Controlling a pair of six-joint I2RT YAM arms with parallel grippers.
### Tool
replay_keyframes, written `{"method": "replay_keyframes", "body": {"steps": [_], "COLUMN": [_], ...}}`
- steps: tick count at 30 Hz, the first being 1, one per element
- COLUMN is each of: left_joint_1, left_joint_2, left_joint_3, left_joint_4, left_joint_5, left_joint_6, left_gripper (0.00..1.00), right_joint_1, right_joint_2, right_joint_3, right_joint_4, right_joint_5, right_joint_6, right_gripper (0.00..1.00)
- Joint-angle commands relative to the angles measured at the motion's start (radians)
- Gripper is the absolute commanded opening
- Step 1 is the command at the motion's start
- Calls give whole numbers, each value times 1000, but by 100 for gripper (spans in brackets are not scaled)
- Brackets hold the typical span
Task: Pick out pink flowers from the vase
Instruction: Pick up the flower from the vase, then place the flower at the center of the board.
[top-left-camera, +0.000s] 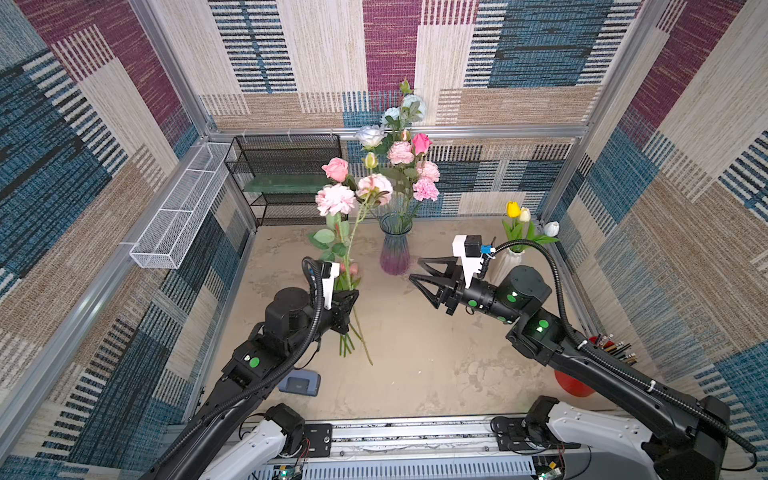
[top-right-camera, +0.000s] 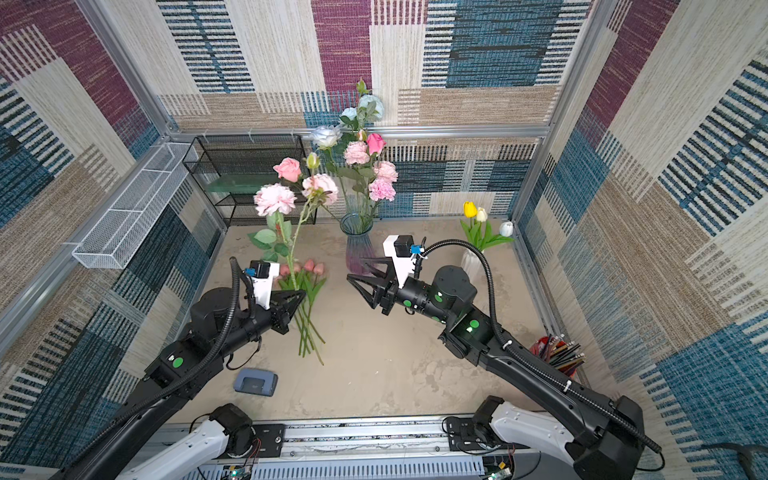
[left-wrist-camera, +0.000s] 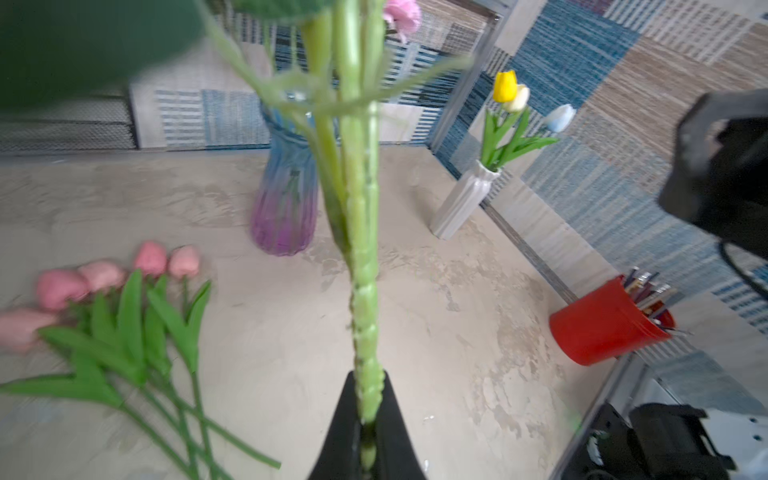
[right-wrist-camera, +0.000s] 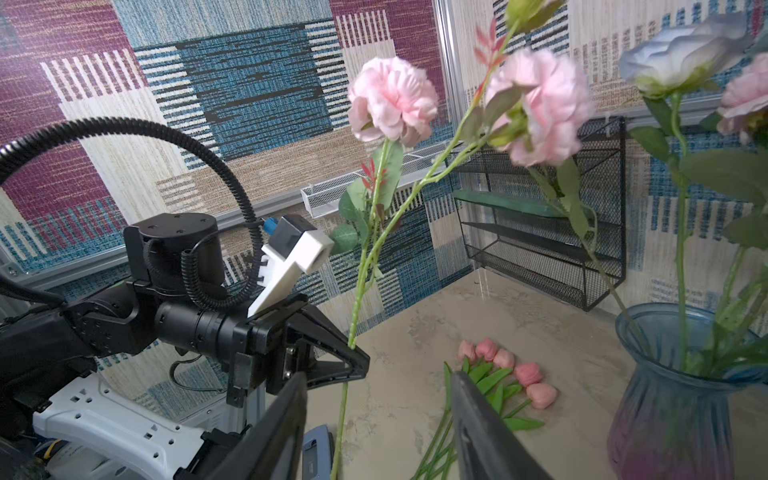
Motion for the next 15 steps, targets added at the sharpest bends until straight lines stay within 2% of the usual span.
{"method": "replay_keyframes", "body": {"steps": [1,3,6,11,15], "left_joint_1": [19,33,89,297,421], "left_joint_2": [-94,-125,-98,-7,144], "left_joint_3": [-42,-54,-60,-98,-90], "left_joint_4": [-75,-126,-188,-131,-45], "left_joint_5": [-178,-235,-234,-4,147], "left_joint_6": [-101,-127,-165,-242,-226], "left_gripper": [0,0,0,0,0], "right_joint_1": [0,-2,0,-1,-2], "right_joint_2": [-37,-54,-81,-105,-123], "right_joint_3": [-23,-35,-69,-87,-94], "right_joint_4": [-9,-5,29,10,-7], "right_joint_5": [43,30,0,1,-11], "right_joint_6": [-53,-57,-52,-65,-79], "right_gripper": [58,58,58,58,58]}}
